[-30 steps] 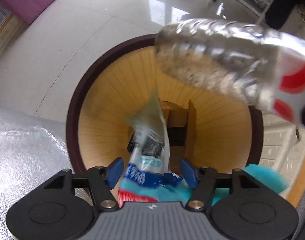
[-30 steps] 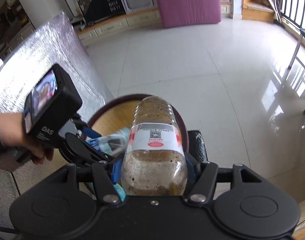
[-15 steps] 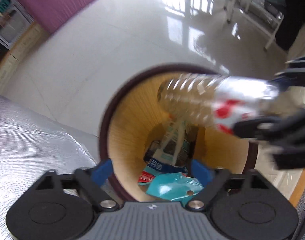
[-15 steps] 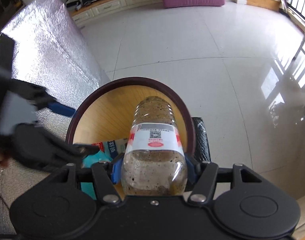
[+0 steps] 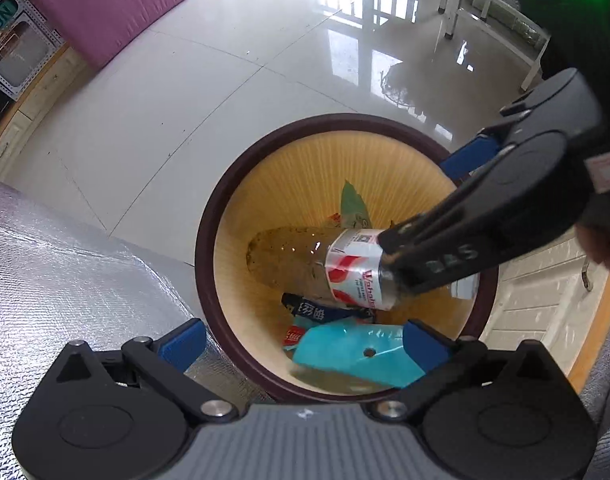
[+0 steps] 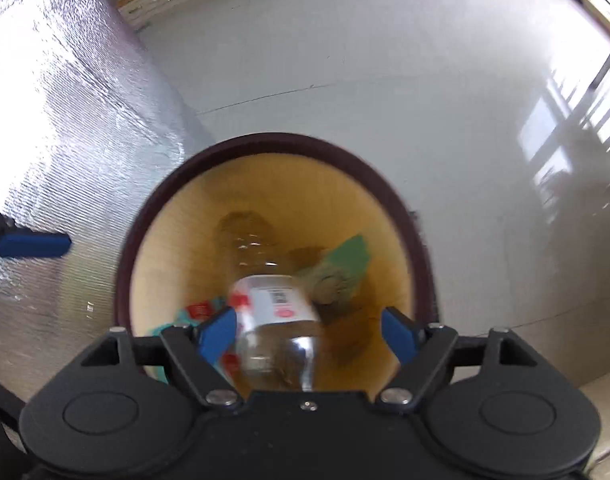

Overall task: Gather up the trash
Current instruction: 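Open the left tool dropping the snack bag while the right tool releases the bottle, then raise both tools above the wastebasket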

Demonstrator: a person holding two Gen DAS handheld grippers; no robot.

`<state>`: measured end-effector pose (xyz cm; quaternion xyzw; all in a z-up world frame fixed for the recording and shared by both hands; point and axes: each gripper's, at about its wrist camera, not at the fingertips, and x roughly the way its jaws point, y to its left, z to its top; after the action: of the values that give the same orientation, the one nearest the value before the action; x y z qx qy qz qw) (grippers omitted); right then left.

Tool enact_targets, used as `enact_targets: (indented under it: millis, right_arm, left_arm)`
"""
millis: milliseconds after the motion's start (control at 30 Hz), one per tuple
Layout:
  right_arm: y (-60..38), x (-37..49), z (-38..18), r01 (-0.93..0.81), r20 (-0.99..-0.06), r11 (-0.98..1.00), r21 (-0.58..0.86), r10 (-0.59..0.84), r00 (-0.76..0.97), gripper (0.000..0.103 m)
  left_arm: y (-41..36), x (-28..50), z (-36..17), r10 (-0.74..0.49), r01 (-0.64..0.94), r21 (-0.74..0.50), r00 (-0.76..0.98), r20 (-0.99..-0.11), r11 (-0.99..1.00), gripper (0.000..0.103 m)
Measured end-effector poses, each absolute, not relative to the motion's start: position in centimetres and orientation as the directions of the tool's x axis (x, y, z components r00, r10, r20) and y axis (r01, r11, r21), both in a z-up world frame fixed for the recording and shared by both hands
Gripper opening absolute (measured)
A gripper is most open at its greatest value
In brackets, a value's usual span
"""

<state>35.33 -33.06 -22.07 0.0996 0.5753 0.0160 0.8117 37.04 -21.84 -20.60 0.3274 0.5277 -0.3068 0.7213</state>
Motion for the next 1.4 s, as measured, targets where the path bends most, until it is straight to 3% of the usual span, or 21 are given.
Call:
enact_targets:
  millis: [33,233,300,533,700,767,933,1200,1400]
  right_arm:
    - [-33.3,35.2,-21.9,0.076,-0.930,0.980,0.184,0.148,0.336,0.079]
    - [-31.1,34.3,-22.0,-0.110,-0.940,0.978,0.180,0.203,0.274,0.047]
    - [-30.4,34.3,-23.0,-0.156,-0.954,0.975,0.158,0.191,0.229,0.026]
    - [-30.0,34.2,-25.7,-0.186,-0.966,0.982,-0.016,0.033,0.258,0.022]
    - [-29.3,34.2,-27.3,-0.210,-0.961,0.974,-0.078,-0.017,0.276,0.000]
    - [-29.2,34.0,-28.4,-0.233,-0.970,0.967,-0.100,-0.042,0.241,0.000]
    - [-30.9,33.5,-25.5,-0.159,-0.952,0.987,0.036,0.082,0.296,0.006]
    - [-33.0,31.4,-20.2,-0.106,-0.894,0.984,0.142,0.174,0.412,0.037]
    - [-34.1,29.9,-18.3,-0.070,-0.876,0.986,0.152,0.167,0.453,0.064]
  left_arm:
    - [-21.8,36.9,-20.9,-0.093,0.789,0.150,0.254,-0.963,0.596,0.103]
    - [-21.8,36.7,-21.3,-0.085,0.797,0.151,0.245,-0.966,0.584,0.103]
    - [-21.7,36.4,-21.2,-0.088,0.799,0.148,0.243,-0.966,0.583,0.103]
    - [-21.5,36.6,-20.7,-0.090,0.797,0.143,0.239,-0.967,0.586,0.103]
    - [-21.4,36.8,-21.2,-0.080,0.797,0.144,0.235,-0.969,0.587,0.103]
    - [-21.5,36.9,-21.2,-0.078,0.797,0.144,0.233,-0.969,0.587,0.103]
    - [-21.6,36.8,-21.3,-0.075,0.796,0.150,0.238,-0.968,0.587,0.103]
    - [-21.4,36.3,-20.8,-0.089,0.767,0.140,0.249,-0.964,0.626,0.103]
    - [-20.5,35.0,-19.5,-0.114,0.707,0.117,0.270,-0.956,0.697,0.103]
